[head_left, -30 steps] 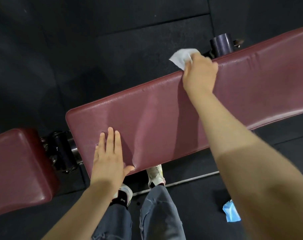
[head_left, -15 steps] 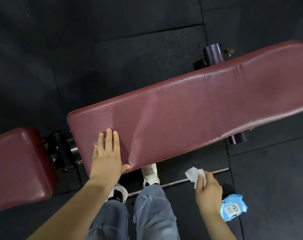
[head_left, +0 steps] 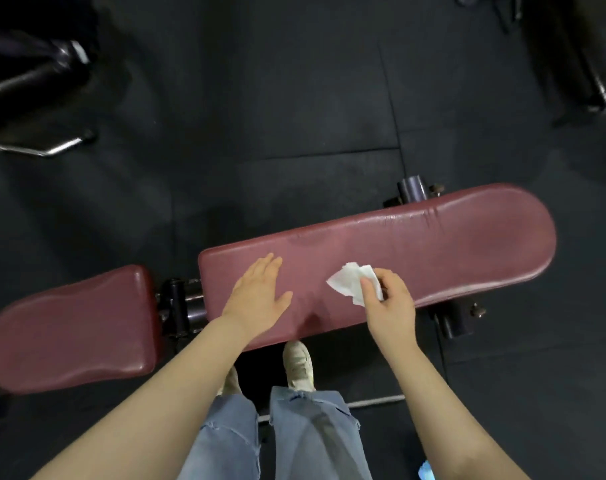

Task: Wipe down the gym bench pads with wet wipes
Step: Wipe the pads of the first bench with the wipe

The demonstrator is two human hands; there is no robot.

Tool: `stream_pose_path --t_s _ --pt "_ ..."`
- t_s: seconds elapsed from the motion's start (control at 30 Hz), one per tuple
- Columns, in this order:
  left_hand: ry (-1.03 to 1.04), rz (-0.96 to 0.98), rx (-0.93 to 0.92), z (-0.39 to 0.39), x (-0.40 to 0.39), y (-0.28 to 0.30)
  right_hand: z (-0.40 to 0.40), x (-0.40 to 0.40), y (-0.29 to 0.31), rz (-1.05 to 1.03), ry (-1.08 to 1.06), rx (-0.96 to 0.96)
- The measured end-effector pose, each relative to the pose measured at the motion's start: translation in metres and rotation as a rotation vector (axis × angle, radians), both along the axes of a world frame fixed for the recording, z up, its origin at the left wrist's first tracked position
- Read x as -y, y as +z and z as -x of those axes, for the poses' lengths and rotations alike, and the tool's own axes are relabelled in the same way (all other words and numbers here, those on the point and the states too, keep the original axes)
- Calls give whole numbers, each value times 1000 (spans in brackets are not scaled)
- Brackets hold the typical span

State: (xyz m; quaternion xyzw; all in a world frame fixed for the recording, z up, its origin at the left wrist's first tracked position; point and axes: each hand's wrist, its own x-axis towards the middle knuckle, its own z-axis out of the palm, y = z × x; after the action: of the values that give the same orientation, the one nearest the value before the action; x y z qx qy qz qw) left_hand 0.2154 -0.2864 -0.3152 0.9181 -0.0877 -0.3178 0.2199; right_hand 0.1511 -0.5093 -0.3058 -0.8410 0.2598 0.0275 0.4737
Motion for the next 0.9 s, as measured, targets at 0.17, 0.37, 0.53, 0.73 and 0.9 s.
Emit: stream_pose_path --t_s 0.17,0.37,0.53,0.73,0.9 --pt "323 372 22 -12 1 98 -36 -25 92 -104 190 75" --pt "509 648 128 -7 -30 209 -60 -71 196 -210 462 142" --pt "586 707 272 25 -82 270 -63 -124 261 -201 619 202" --pt "645 608 449 81 -157 308 -45 -196 307 -221 811 210" --pt "854 594 594 139 -218 310 -12 -262 313 -280 907 130"
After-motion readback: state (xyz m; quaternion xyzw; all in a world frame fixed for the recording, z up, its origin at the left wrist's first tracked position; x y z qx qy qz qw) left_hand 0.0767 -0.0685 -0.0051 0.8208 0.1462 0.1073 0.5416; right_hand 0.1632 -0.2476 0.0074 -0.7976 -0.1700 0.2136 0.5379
